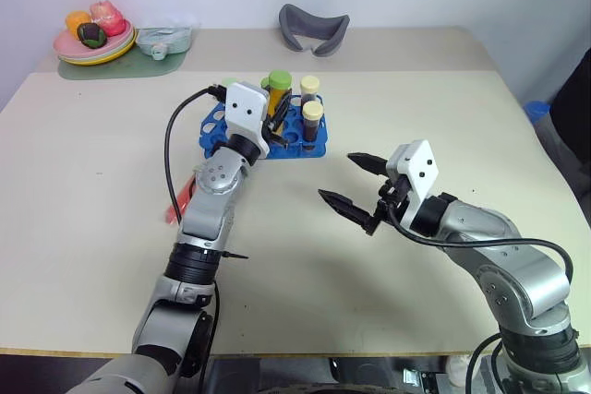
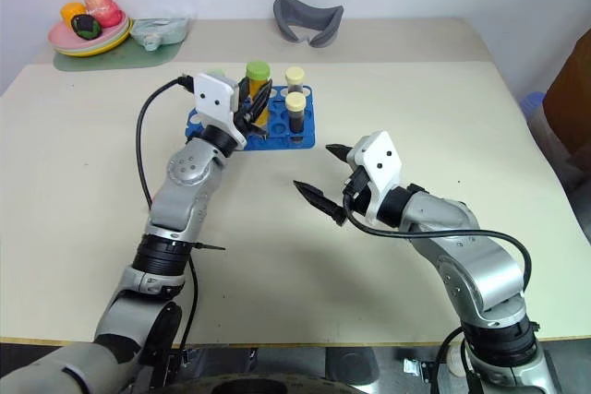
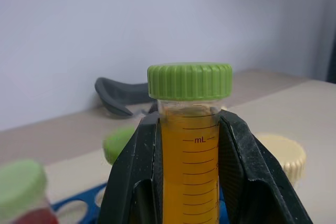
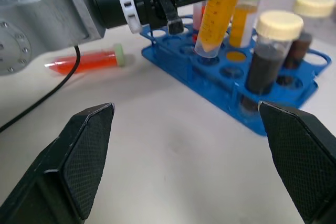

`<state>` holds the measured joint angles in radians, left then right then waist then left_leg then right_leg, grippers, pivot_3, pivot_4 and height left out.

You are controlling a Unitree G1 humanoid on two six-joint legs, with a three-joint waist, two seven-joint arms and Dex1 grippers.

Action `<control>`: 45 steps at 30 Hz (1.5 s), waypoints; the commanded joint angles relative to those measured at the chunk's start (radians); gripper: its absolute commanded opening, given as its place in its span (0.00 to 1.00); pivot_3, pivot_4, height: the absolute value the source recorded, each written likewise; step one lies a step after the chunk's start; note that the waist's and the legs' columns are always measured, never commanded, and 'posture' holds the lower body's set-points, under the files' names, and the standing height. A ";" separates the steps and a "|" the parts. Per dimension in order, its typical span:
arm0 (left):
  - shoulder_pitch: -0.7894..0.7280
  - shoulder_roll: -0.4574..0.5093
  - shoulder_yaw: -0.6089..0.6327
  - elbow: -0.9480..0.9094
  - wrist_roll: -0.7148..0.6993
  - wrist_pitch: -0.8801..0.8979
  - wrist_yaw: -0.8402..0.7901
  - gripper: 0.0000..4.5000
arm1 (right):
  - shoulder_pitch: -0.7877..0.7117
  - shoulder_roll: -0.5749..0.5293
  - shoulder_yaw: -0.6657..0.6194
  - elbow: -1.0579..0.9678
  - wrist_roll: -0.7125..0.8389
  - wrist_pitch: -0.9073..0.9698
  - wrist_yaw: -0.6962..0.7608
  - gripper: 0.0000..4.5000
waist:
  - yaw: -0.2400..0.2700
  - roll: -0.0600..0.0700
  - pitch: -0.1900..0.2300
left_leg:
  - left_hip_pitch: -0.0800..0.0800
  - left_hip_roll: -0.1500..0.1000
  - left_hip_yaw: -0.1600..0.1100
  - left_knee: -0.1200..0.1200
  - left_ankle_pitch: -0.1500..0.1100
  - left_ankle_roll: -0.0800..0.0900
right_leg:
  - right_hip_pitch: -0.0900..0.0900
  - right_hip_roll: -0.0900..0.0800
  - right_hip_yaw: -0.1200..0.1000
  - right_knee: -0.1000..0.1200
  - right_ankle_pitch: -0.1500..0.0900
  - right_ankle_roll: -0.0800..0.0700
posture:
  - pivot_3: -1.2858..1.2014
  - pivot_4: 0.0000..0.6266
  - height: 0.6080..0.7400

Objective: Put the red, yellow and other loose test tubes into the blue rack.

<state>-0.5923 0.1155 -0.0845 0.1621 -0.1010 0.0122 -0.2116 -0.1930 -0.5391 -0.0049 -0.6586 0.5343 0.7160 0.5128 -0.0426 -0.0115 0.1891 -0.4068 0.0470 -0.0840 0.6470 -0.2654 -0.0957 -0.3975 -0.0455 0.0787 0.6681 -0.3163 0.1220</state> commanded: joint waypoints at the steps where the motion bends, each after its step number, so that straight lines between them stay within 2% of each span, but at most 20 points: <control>1: -0.019 -0.016 0.021 0.045 0.009 -0.076 0.004 0.17 | 0.004 -0.004 -0.029 -0.056 0.015 0.000 -0.015 1.00 | 0.000 0.000 0.000 | 0.000 0.000 0.000 0.000 0.000 0.000 | 0.000 0.000 0.000 0.000 0.000 0.000 | 0.52 0.24 1.00; 8: -0.022 -0.027 0.022 0.125 0.047 -0.154 0.011 0.17 | 0.005 -0.010 -0.030 -0.060 0.017 0.002 -0.019 1.00 | 0.000 0.000 0.000 | 0.000 0.000 0.000 0.000 0.000 0.000 | 0.000 0.000 0.000 0.000 0.000 0.000 | 0.52 0.24 1.00; 15: -0.017 -0.037 0.033 0.138 0.052 -0.158 0.015 0.17 | -0.001 -0.013 -0.020 -0.053 0.016 0.001 -0.013 1.00 | 0.001 0.000 0.000 | 0.000 0.000 0.000 0.000 0.000 0.000 | 0.000 0.000 0.000 0.000 0.000 0.000 | 0.52 0.24 1.00; 17: -0.012 -0.040 0.036 0.134 0.049 -0.154 0.015 0.40 | -0.003 -0.012 -0.018 -0.050 0.015 0.000 -0.011 1.00 | 0.001 0.000 0.000 | 0.000 0.000 0.000 0.000 0.000 0.000 | 0.000 0.000 0.000 0.000 0.000 0.000 | 0.52 0.24 1.00; 18: -0.011 -0.040 0.037 0.133 0.049 -0.153 0.015 0.48 | -0.004 -0.012 -0.017 -0.049 0.014 0.000 -0.011 1.00 | 0.001 0.000 0.000 | 0.000 0.000 0.000 0.000 0.000 0.000 | 0.000 0.000 0.000 0.000 0.000 0.000 | 0.52 0.24 1.00; 23: 0.008 -0.043 0.082 0.048 -0.007 -0.111 0.022 1.00 | -0.009 -0.011 -0.005 -0.047 0.011 -0.002 -0.007 1.00 | -0.001 0.000 0.000 | 0.000 0.000 0.000 0.000 0.000 0.000 | 0.000 0.000 0.000 0.000 0.000 0.000 | 0.52 0.24 1.00; 26: 0.051 0.004 0.138 -0.147 -0.068 -0.017 0.010 1.00 | -0.009 -0.013 -0.004 -0.051 0.009 -0.003 -0.006 1.00 | -0.003 0.000 0.000 | 0.000 0.000 0.000 0.000 0.000 0.000 | 0.000 0.000 0.000 0.000 0.000 0.000 | 0.52 0.24 1.00; 29: 0.061 0.074 0.206 -0.334 -0.142 0.142 0.017 1.00 | -0.006 -0.018 -0.008 -0.052 0.010 -0.004 -0.001 1.00 | -0.002 0.000 0.000 | 0.000 0.000 0.000 0.000 0.000 0.000 | 0.000 0.000 0.000 0.001 0.000 0.000 | 0.52 0.24 1.00; 32: 0.038 0.192 0.278 -0.476 -0.247 0.402 0.012 1.00 | -0.005 -0.022 -0.007 -0.046 0.012 -0.008 0.010 1.00 | -0.001 0.000 0.000 | 0.000 0.000 0.000 0.000 0.000 0.000 | 0.001 0.000 0.000 0.001 0.000 0.000 | 0.52 0.24 1.00; 35: 0.024 0.349 0.313 -0.544 -0.302 0.733 0.009 1.00 | -0.017 -0.023 -0.001 -0.030 0.009 -0.017 0.027 1.00 | -0.002 0.000 0.000 | 0.001 0.000 -0.001 0.000 0.000 0.000 | 0.001 0.000 0.000 0.001 0.000 0.000 | 0.52 0.24 1.00; 38: 0.067 0.575 0.254 -0.597 -0.325 1.062 -0.060 1.00 | -0.035 -0.023 0.005 -0.005 0.001 -0.029 0.046 1.00 | -0.013 0.000 0.000 | 0.001 0.000 -0.001 -0.001 0.000 0.001 | 0.001 0.001 0.000 0.001 0.000 0.000 | 0.52 0.24 1.00; 40: 0.081 0.675 0.221 -0.633 -0.383 1.247 -0.111 1.00 | -0.046 -0.023 0.011 0.011 -0.005 -0.037 0.058 1.00 | -0.016 0.001 0.000 | 0.002 0.000 -0.001 -0.002 0.000 0.001 | 0.001 0.001 0.000 0.001 0.000 0.000 | 0.52 0.24 1.00; 42: 0.044 0.681 0.229 -0.643 -0.438 1.372 -0.136 1.00 | -0.055 -0.023 0.019 0.022 -0.007 -0.044 0.071 1.00 | -0.012 0.000 0.000 | 0.002 0.000 -0.001 -0.002 0.000 0.001 | 0.001 0.001 0.000 0.002 -0.001 0.000 | 0.52 0.24 1.00; 45: -0.048 0.729 0.155 -0.580 -0.484 1.561 -0.186 1.00 | -0.069 -0.022 0.036 0.037 -0.013 -0.055 0.088 1.00 | -0.002 -0.001 0.001 | 0.001 0.000 -0.001 -0.001 0.000 0.001 | 0.001 0.001 -0.001 0.001 -0.001 0.000 | 0.52 0.24 1.00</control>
<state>-0.5948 0.8070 0.0927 -0.4281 -0.5583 1.4914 -0.3720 -0.2490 -0.5595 0.0325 -0.6123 0.5238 0.6864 0.5900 -0.0443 -0.0125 0.1901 -0.4057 0.0472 -0.0853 0.6464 -0.2657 -0.0952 -0.3966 -0.0449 0.0780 0.6693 -0.3168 0.1222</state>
